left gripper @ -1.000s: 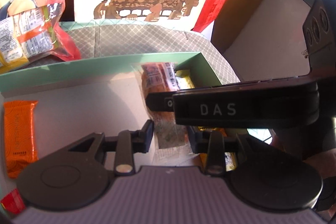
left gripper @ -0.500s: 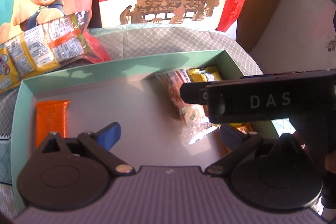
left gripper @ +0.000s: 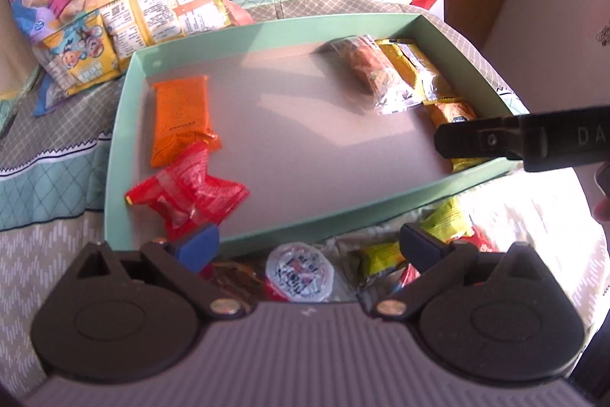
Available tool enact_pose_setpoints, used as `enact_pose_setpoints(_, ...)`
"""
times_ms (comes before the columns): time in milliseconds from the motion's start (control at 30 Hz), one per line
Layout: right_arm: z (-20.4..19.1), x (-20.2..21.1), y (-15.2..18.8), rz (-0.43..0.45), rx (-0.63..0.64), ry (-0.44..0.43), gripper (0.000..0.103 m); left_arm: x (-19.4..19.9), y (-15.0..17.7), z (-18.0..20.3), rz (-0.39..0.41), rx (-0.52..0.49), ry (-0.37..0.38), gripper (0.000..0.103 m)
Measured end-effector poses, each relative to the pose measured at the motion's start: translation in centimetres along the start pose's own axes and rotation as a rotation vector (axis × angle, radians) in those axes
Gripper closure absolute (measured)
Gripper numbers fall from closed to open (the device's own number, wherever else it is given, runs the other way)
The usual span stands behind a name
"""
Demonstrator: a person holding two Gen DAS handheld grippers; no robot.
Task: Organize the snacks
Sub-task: 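Grasp the long yellow bar with the left tool while the right grasps the yellow-green bar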
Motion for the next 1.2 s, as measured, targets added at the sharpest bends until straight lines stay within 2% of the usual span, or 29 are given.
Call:
enact_pose_setpoints(167,-0.2,0.5,3.6,-0.033,-0.054,-0.02,0.0,1.5,3.4,-2.8,-0.013,0.036,-0.045,0.0)
enact_pose_setpoints(333,-1.5,0.3,6.4,-0.051,-0.053,-0.033,0.0,2.1,5.5,-5.5,-0.046,0.098,-0.09,0.0)
enact_pose_setpoints(433,-2.1,0.4,7.7,-0.064,-0.066,-0.054,0.0,2.3,6.5,-5.9,-0.06,0.137,-0.048,0.0)
enact_pose_setpoints(567,-2.6,0.6,8.7,-0.067,-0.076,-0.049,0.0,2.1,7.6,-4.9,-0.071,0.12,-0.032,0.002)
enact_pose_setpoints(667,-2.7,0.8,9.6,-0.081,-0.09,-0.059,0.004,1.3,8.1,-3.9,-0.093,0.101,-0.018,0.012)
enact_pose_setpoints(733,-2.7,1.1,10.2,-0.086,-0.084,-0.056,0.009,1.3,8.2,-3.1,-0.087,0.076,-0.001,0.027)
enact_pose_setpoints(767,-2.7,1.1,10.4,-0.086,-0.081,-0.05,0.011,1.2,8.3,-2.7,-0.086,0.065,0.005,0.037)
enact_pose_setpoints(800,-2.7,1.2,10.7,-0.086,-0.079,-0.049,0.011,1.3,8.4,-2.4,-0.079,0.054,0.005,0.043)
enact_pose_setpoints(867,-2.6,1.3,11.1,-0.092,-0.073,-0.044,0.023,1.4,8.5,-2.0,-0.074,0.044,0.016,0.047)
enact_pose_setpoints(1000,-2.0,1.4,11.0,-0.082,-0.065,-0.009,0.023,1.5,9.0,-2.7,-0.081,0.073,0.023,0.047)
enact_pose_setpoints(1133,-1.4,0.9,9.7,-0.066,-0.049,0.009,0.023,1.6,9.2,-2.7,-0.095,0.082,0.02,0.042)
enact_pose_setpoints(1200,-1.8,0.5,8.7,-0.05,-0.024,0.002,0.029,1.3,9.3,-2.2,-0.106,0.078,0.033,0.045)
Point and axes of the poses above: each gripper's, at about its wrist camera, not at the fingertips, and x roughly against the way its jaws point, z to its right, y to its underside, the point moved 3 cm from there along -x, roughly the way its jaws point, and after that the axes turned 1 degree about y, right-handed, at the moved point
